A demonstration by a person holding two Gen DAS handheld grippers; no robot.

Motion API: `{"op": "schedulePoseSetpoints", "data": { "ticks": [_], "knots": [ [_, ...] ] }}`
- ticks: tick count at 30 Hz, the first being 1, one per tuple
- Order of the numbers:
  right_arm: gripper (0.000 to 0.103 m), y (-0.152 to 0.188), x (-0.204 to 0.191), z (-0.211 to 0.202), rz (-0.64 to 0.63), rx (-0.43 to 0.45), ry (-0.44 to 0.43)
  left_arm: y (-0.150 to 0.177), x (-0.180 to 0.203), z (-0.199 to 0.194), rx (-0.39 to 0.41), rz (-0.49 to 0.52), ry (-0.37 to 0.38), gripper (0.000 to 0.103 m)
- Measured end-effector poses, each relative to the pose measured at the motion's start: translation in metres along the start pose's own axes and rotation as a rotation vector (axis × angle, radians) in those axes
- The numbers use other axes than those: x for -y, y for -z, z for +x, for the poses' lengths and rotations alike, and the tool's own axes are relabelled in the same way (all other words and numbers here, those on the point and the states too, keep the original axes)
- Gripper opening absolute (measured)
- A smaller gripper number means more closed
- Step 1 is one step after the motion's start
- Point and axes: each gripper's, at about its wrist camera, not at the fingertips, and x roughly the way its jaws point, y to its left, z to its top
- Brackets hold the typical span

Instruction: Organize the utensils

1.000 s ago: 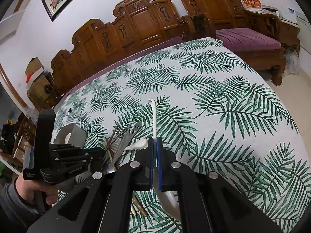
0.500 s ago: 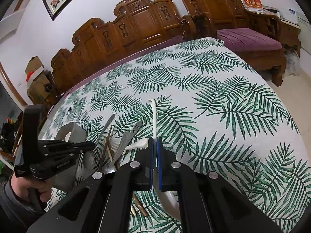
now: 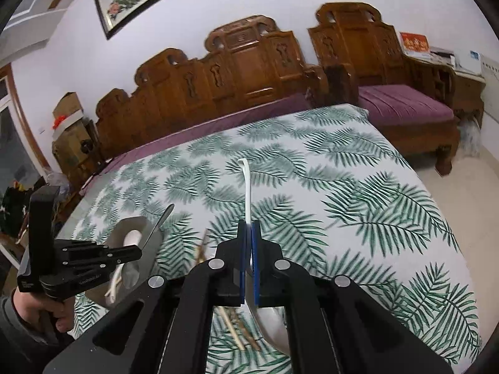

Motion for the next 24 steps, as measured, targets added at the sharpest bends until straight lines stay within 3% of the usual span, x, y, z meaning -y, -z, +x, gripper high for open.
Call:
{"op": "schedulePoseSetpoints", "data": {
  "ticks": [14, 24],
  "knots": [
    [0.004, 0.012, -0.089, 0.033, -0.113, -0.094, -0.106, 0.042, -0.07, -0.023, 0.036, -0.135, -0.036, 0.0],
    [0.004, 0.027, -0.136, 0.063, -0.154, -0.175, -0.163, 0.064, -0.095, 0.003, -0.029, -0.188, -0.045, 0.001]
  ]
}}
